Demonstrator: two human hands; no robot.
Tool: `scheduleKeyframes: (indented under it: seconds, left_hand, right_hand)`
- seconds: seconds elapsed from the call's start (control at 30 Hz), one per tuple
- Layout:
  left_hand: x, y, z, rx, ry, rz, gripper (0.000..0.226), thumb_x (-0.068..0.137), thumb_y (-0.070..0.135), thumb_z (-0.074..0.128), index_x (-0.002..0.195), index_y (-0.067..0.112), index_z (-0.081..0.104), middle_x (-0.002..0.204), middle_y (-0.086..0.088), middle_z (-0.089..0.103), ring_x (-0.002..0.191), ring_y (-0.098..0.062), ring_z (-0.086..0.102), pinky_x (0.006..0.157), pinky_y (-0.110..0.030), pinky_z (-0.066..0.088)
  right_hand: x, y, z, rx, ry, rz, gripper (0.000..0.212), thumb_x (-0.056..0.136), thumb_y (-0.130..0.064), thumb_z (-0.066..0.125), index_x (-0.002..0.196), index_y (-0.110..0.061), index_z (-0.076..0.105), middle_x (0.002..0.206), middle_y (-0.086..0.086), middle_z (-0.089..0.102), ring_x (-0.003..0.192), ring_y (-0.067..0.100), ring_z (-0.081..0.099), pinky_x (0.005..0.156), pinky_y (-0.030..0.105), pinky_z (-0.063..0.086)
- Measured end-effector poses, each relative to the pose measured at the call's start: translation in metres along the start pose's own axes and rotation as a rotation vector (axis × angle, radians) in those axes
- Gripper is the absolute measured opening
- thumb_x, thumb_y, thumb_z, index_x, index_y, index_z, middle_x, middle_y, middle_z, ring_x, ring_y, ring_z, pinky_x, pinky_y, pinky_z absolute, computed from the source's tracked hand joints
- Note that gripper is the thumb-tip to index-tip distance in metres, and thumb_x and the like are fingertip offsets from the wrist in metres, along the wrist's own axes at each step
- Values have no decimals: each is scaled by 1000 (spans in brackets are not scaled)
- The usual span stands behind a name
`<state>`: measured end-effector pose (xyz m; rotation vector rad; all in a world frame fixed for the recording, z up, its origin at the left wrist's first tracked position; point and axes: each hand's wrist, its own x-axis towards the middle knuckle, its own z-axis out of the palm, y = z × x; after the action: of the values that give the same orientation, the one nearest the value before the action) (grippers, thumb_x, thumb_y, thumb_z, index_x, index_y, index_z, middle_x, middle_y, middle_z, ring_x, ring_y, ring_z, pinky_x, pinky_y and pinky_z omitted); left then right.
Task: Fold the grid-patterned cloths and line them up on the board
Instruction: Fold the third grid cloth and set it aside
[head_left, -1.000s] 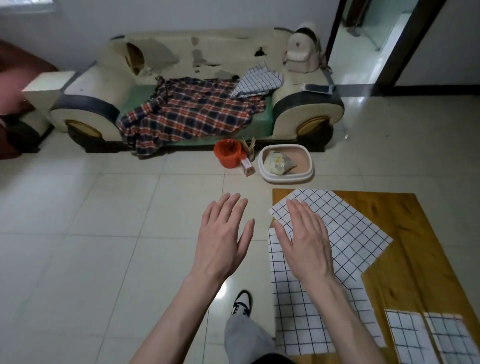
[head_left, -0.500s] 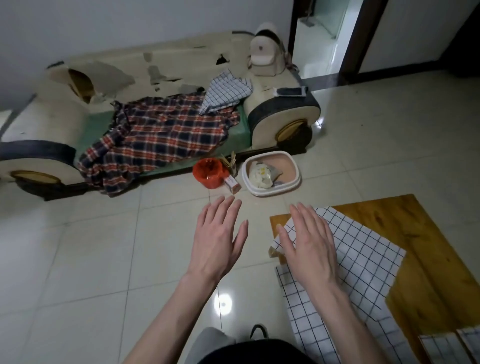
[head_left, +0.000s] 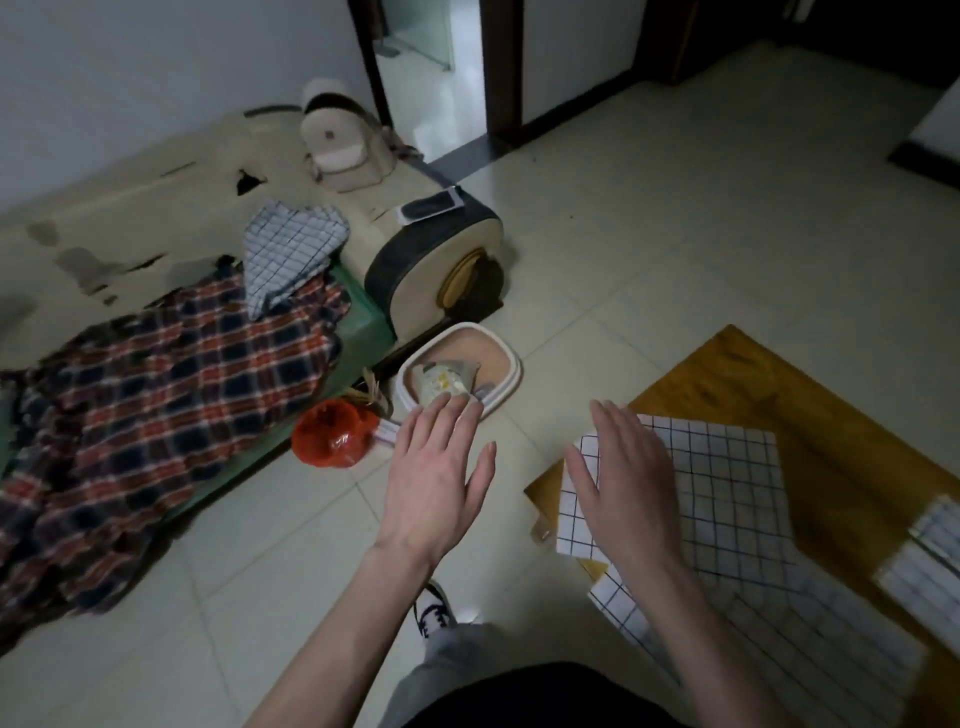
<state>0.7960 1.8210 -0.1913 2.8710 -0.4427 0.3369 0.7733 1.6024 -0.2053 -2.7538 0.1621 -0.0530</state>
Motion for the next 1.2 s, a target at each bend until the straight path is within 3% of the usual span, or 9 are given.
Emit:
scheduleKeyframes:
  seconds: [0.27, 0.47, 0.63, 0.83, 0.97, 1.2]
  left_hand:
    - [77, -61, 11, -187, -20, 328, 46, 108, 37, 49, 145, 10, 59, 148, -9, 59, 144, -28, 48, 121, -51, 35]
    - [130, -70, 38, -309, -61, 489, 44, 108, 35, 52, 144, 11, 59, 150, -6, 58, 146, -26, 46, 122, -47, 33]
    - [174, -50, 63, -383, -98, 642, 43, 107, 32, 52, 142, 8, 60, 147, -8, 60, 145, -28, 48, 118, -51, 38]
    - [212, -9, 97, -449, -167, 822, 45, 107, 31, 49, 143, 6, 59, 148, -10, 59, 145, -30, 48, 118, -54, 37]
    - [228, 20, 114, -484, -180, 928, 47, 107, 34, 46, 144, 7, 59, 149, -9, 58, 146, -29, 47, 120, -53, 36]
    - [247, 69, 146, -493, -301, 1073, 55, 110, 45, 35, 143, 8, 60, 149, -9, 59, 146, -28, 47, 120, -50, 36]
  right_hand:
    - [29, -61, 31, -55, 255, 250, 63, 105, -50, 40, 150, -8, 49, 152, 15, 53, 142, 34, 49, 113, 51, 44]
    - [42, -66, 37, -47, 333, 466, 65, 107, -54, 35, 156, -12, 40, 160, 11, 45, 150, 29, 39, 121, 50, 34]
    - [48, -57, 32, -43, 431, 647, 62, 107, -46, 47, 156, -9, 39, 158, 15, 46, 146, 32, 42, 120, 50, 36]
    - [51, -25, 38, -14, 548, 824, 65, 107, -50, 38, 157, -10, 35, 161, 12, 41, 151, 29, 35, 124, 48, 31]
    - [51, -6, 45, -9, 631, 907, 64, 106, -47, 44, 157, -9, 37, 161, 12, 42, 151, 28, 35, 122, 51, 33]
    - [48, 24, 52, -32, 628, 1049, 64, 107, -50, 40, 157, -10, 38, 161, 10, 43, 152, 27, 34, 123, 50, 31]
